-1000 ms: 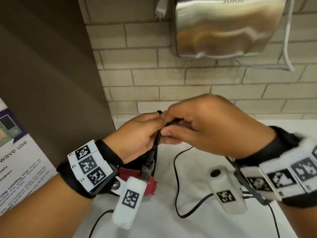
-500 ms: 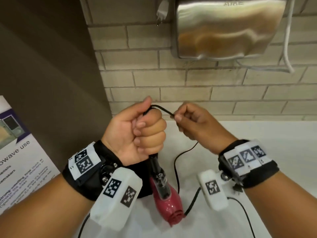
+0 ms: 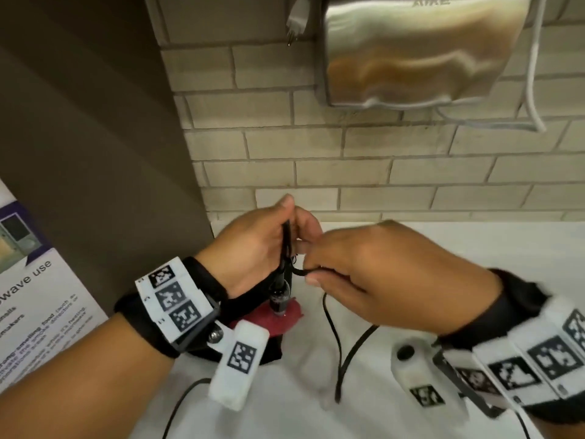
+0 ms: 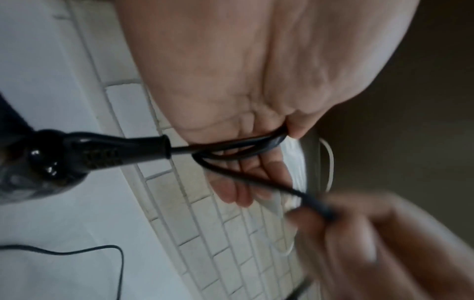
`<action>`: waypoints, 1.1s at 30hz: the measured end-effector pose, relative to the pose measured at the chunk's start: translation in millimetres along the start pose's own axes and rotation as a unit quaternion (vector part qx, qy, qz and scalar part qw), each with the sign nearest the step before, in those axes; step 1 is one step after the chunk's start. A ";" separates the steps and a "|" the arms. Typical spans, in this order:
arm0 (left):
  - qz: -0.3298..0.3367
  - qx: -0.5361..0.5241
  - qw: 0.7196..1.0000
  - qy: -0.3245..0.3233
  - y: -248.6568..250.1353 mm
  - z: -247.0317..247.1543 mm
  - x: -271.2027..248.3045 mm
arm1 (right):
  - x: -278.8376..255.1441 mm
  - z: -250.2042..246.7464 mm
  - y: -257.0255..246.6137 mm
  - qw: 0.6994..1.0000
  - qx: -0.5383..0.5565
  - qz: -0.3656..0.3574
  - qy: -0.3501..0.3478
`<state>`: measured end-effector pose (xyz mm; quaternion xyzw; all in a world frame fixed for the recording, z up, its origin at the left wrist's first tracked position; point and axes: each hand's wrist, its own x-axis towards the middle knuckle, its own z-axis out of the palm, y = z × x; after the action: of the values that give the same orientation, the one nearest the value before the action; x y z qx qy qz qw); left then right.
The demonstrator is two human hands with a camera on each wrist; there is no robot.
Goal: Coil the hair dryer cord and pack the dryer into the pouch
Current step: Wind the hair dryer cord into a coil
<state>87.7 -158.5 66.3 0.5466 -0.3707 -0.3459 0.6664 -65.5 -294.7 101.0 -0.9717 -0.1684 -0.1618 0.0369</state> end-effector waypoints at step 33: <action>0.039 -0.153 0.982 0.103 -9.0 -4.3 5.1 | -5.1 59.8 -3.1 0.999 -0.021 0.016 0.046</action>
<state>93.4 -162.3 57.4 0.4559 -0.2636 -0.3140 0.7900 -53.0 -285.8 42.9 -0.9663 -0.1478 -0.2090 0.0269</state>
